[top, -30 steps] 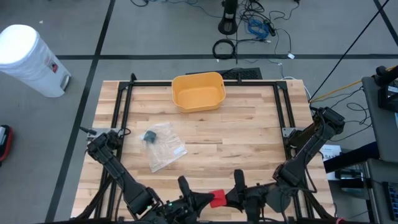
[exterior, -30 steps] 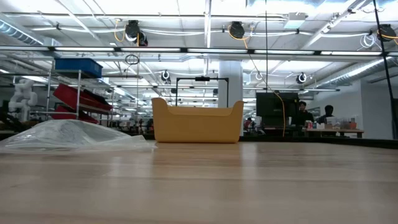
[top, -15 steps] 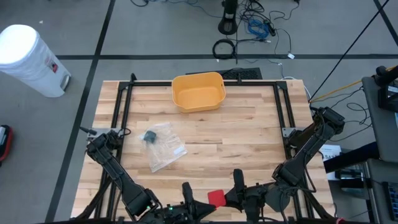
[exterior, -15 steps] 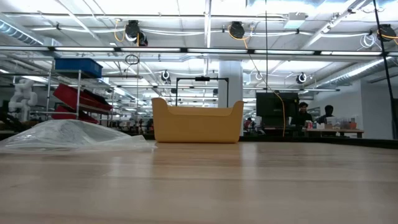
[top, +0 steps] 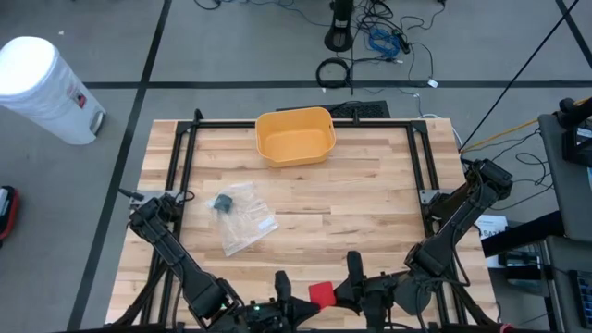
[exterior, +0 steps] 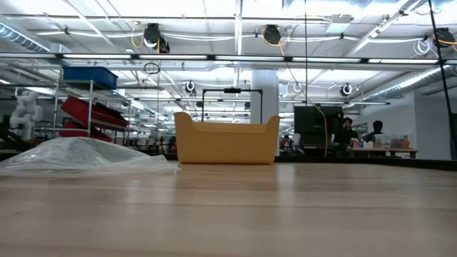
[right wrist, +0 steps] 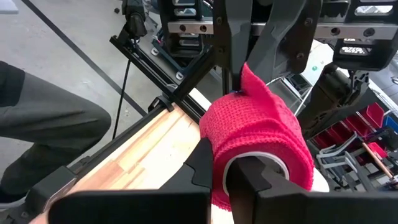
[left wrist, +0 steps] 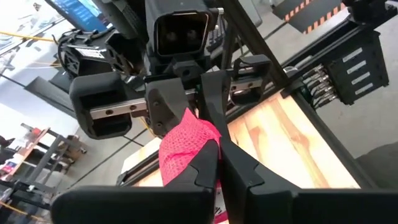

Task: Roll bandage
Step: Roll the red bandage

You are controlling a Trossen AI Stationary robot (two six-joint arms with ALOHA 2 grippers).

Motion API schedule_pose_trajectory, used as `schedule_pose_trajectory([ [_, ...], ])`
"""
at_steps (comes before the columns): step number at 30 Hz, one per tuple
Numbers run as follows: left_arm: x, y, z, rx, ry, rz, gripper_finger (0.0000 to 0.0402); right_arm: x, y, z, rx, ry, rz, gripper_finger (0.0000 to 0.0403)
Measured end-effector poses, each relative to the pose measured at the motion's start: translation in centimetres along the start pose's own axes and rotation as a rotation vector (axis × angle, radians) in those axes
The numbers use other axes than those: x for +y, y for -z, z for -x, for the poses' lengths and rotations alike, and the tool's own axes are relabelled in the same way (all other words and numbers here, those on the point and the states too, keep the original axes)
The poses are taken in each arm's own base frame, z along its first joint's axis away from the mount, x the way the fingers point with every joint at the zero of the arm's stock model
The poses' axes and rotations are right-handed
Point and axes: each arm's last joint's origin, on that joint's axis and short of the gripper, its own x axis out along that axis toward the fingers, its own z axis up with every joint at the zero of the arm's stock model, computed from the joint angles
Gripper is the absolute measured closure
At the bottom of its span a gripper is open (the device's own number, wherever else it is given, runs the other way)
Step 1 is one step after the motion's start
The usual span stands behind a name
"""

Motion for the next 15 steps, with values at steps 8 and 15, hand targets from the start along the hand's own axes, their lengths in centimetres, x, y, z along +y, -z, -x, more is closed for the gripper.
schedule_pose_trajectory([
  [8,-0.38,-0.15,0.10,-0.046,0.118,0.032,0.0343,-0.12,0.01,-0.04,0.005,0.019,-0.004,0.0389],
  [15,-0.69,-0.46,0.75,-0.044,0.070,0.051,0.0313,-0.08,-0.01,-0.02,0.001,0.011,-0.003,0.0389],
])
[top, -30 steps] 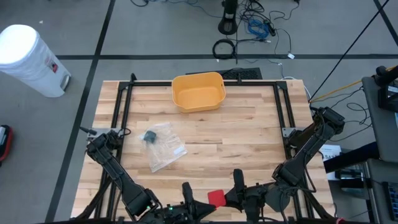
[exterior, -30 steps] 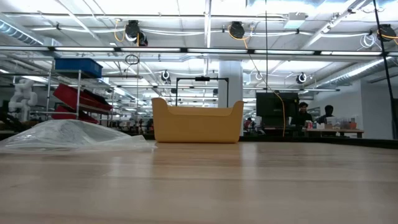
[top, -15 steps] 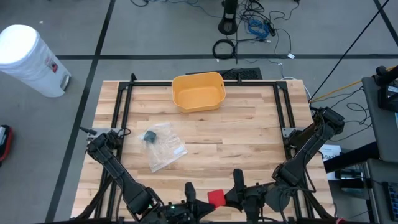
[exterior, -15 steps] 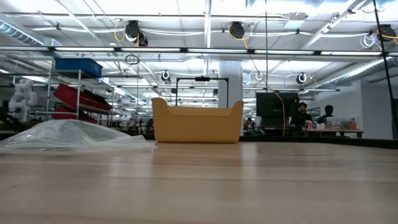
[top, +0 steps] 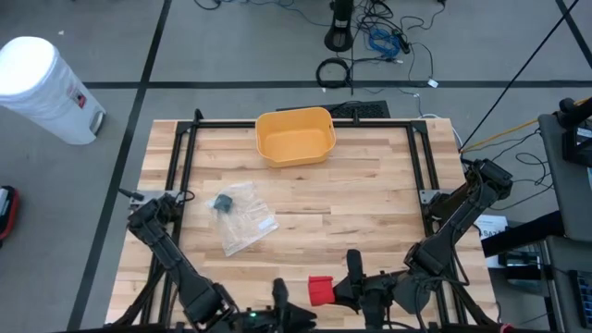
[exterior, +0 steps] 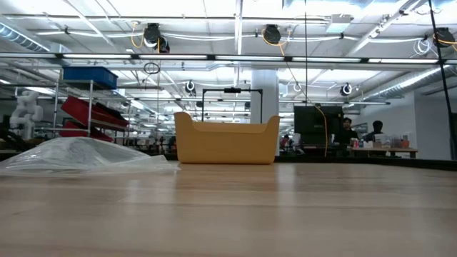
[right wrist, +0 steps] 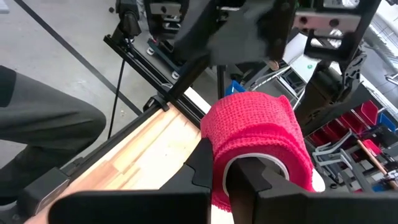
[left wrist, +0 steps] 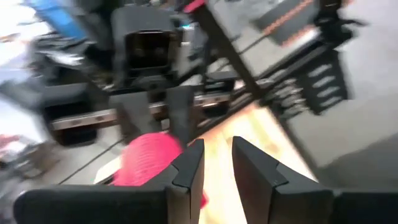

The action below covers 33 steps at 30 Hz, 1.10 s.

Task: Roll bandage
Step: Roll the red bandage

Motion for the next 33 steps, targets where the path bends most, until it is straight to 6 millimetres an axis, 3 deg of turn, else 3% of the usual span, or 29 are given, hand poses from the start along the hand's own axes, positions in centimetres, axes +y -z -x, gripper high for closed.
schedule_pose_trajectory([
  [7,0.1,-0.7,1.7,0.073,-0.286,0.040,0.0311,0.0,0.0,0.0,0.001,-0.003,0.012,0.0389],
  [18,0.0,-0.4,1.6,0.087,-0.262,0.027,0.0311,0.6,-0.3,0.4,-0.016,-0.031,0.078,0.0389],
  [27,0.2,-0.1,1.5,0.114,-0.315,0.031,0.0310,2.4,-1.3,1.6,-0.160,-0.235,0.172,0.0389],
  [33,-0.1,-0.2,1.4,0.079,-0.212,0.050,0.0310,3.1,-2.1,2.3,-0.299,-0.352,0.200,0.0389],
])
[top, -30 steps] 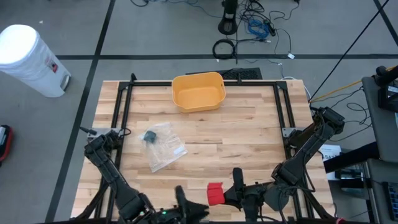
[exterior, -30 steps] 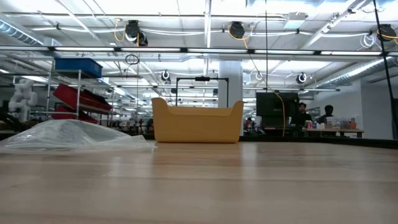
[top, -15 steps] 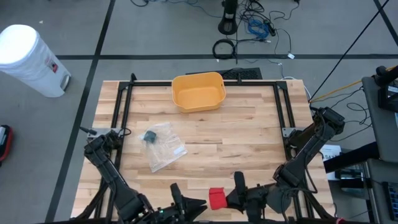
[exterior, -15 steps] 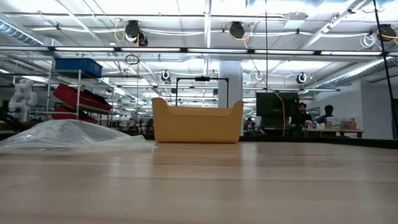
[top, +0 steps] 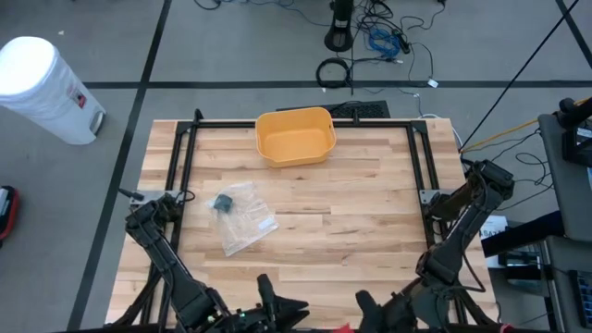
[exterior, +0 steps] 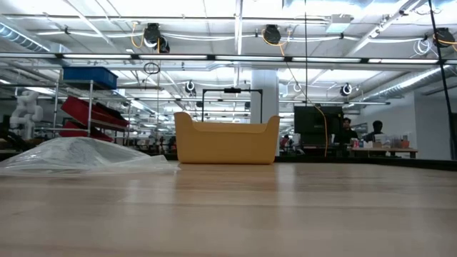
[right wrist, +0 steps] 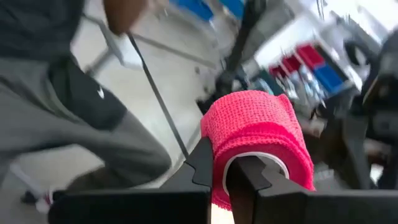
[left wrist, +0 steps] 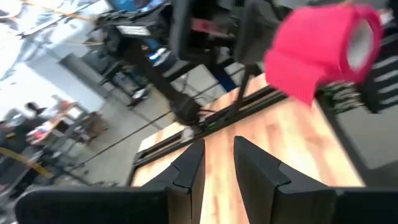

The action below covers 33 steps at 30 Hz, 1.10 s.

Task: Roll bandage
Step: Roll the red bandage

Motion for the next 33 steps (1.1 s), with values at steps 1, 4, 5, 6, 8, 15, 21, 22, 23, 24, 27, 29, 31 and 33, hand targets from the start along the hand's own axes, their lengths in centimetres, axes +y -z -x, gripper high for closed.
schedule_pose_trajectory([
  [1,0.0,0.0,-0.1,-0.007,0.022,0.004,0.0310,0.0,-0.2,0.0,-0.029,-0.009,0.008,0.0389],
  [4,-0.1,0.0,-0.4,-0.024,0.103,0.052,0.0310,0.3,-0.7,0.1,-0.084,-0.041,0.051,0.0389],
  [5,-0.1,0.0,-0.5,-0.028,0.130,0.067,0.0310,0.3,-0.8,0.2,-0.091,-0.047,0.065,0.0389],
  [6,0.0,0.0,-0.7,-0.030,0.154,0.081,0.0310,0.4,-0.8,0.2,-0.096,-0.044,0.077,0.0389],
  [8,0.0,0.1,-1.0,-0.034,0.202,0.105,0.0310,0.4,-1.0,0.2,-0.104,-0.041,0.095,0.0389],
  [15,0.3,0.1,-2.2,-0.065,0.408,0.180,0.0310,-0.3,-1.3,0.3,-0.044,0.133,0.109,0.0389],
  [21,1.2,-0.4,-3.2,-0.093,0.392,0.380,0.0311,-0.7,-1.6,0.7,-0.042,0.161,0.179,0.0389],
  [22,1.3,-0.4,-3.4,-0.090,0.387,0.409,0.0311,-0.7,-1.7,0.7,-0.043,0.162,0.180,0.0389],
  [23,1.5,-0.4,-3.6,-0.088,0.384,0.432,0.0311,-0.7,-1.6,0.7,-0.042,0.162,0.180,0.0389],
  [24,1.6,-0.4,-3.7,-0.083,0.381,0.444,0.0311,-0.7,-1.6,0.7,-0.042,0.162,0.180,0.0389],
  [27,1.7,-0.1,-4.2,-0.069,0.376,0.486,0.0311,-0.7,-1.6,0.7,-0.040,0.162,0.181,0.0389],
  [29,1.6,0.2,-4.5,-0.064,0.404,0.485,0.0311,-0.7,-1.6,0.7,-0.037,0.165,0.180,0.0389],
  [31,1.4,0.4,-4.7,-0.053,0.417,0.472,0.0311,-0.7,-1.6,0.7,-0.009,0.186,0.179,0.0389],
  [33,1.4,0.5,-4.7,-0.051,0.402,0.461,0.0311,-0.7,-1.5,0.8,0.023,0.213,0.177,0.0389],
])
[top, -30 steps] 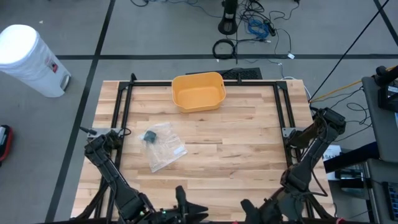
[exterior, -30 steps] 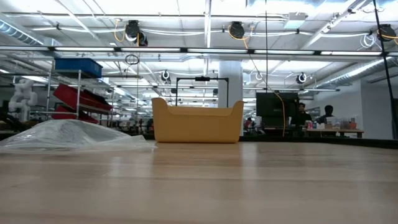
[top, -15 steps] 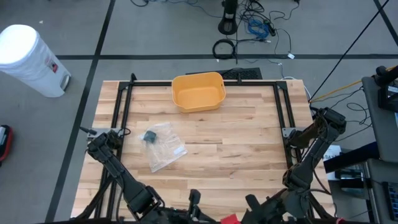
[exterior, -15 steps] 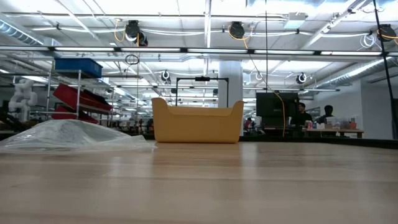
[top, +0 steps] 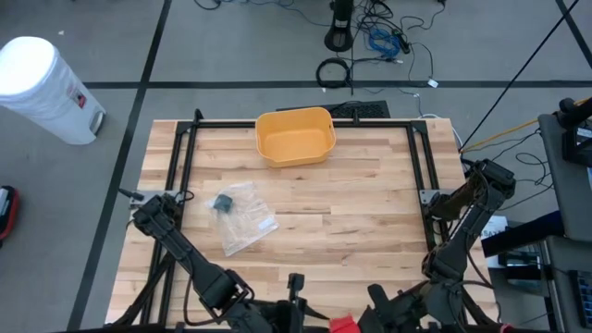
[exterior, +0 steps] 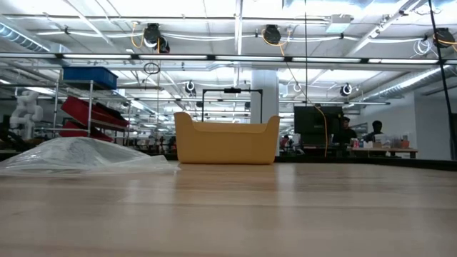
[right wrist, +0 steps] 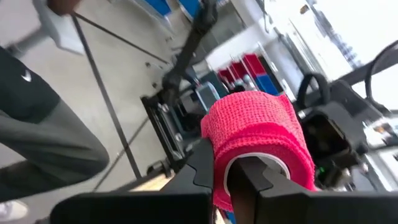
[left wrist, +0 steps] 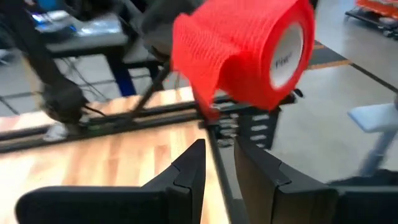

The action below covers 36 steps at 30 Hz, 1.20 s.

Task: Roll bandage
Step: Roll the red bandage

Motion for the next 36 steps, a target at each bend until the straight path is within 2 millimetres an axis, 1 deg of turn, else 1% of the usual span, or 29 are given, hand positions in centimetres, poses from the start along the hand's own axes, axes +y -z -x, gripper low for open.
schedule_pose_trajectory([
  [2,0.13,-0.08,0.03,-0.009,-0.047,-0.044,0.0311,0.03,0.00,0.05,0.021,0.013,0.001,0.0389],
  [6,0.00,0.05,0.43,-0.005,-0.195,-0.151,0.0310,0.04,0.01,0.06,0.031,0.019,-0.020,0.0389],
  [9,-0.10,0.12,0.64,-0.002,-0.255,-0.166,0.0298,0.09,-0.03,0.09,0.031,0.017,-0.021,0.0389],
  [13,-0.25,0.17,0.84,0.000,-0.296,-0.191,0.0262,0.08,-0.04,0.09,0.030,0.018,-0.024,0.0389],
  [19,-0.38,0.06,0.93,-0.009,-0.297,-0.192,0.0200,0.12,-0.11,0.12,0.027,0.018,-0.025,0.0389],
  [22,-0.43,-0.13,0.95,-0.026,-0.296,-0.180,0.0181,0.11,-0.11,0.12,0.027,0.018,-0.025,0.0389],
  [25,-0.44,-0.18,0.95,-0.030,-0.295,-0.176,0.0176,0.11,-0.11,0.12,0.027,0.018,-0.025,0.0389],
  [36,-0.46,-0.55,0.96,-0.059,-0.295,-0.171,0.0175,0.12,-0.11,0.12,0.027,0.018,-0.025,0.0389],
])
